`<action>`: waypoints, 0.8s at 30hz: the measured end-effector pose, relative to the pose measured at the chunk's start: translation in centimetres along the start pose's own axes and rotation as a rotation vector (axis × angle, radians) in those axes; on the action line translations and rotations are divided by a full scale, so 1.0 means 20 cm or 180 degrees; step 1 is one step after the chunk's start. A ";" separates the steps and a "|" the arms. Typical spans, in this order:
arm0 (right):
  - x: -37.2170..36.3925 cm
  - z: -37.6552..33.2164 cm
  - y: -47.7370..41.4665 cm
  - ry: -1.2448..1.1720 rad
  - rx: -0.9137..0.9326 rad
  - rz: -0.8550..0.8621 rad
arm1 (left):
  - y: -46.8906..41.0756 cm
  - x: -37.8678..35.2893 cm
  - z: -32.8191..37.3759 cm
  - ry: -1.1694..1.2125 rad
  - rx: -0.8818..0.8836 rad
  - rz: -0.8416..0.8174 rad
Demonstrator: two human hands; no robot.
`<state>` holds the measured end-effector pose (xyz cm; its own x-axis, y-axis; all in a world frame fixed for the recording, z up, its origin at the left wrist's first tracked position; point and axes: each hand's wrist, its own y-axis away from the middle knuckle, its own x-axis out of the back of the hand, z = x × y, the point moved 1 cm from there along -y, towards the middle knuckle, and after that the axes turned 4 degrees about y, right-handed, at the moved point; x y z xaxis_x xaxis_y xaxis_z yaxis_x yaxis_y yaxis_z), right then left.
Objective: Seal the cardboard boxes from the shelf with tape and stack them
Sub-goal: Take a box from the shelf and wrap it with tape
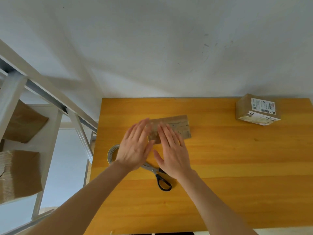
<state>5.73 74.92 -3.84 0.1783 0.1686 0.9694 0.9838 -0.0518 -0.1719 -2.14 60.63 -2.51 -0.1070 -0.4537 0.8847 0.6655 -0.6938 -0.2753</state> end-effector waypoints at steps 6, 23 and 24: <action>-0.08 0.08 -0.13 0.0164 -0.0081 -0.1002 | -0.09 -0.22 0.09 0.0220 0.0825 -0.1058; -0.02 0.30 -0.19 -0.2435 -0.1952 -0.0872 | -0.23 -0.30 0.08 0.3032 0.3232 0.0339; -0.03 0.30 -0.19 -0.2328 -0.2007 -0.0749 | -0.26 -0.29 0.07 0.2849 0.3362 0.0376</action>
<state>2.05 80.82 -4.87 0.1580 0.7964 0.5838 0.8423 -0.4173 0.3412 -3.91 67.63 -5.76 -0.1762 -0.9579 0.2266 0.8978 -0.0620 0.4361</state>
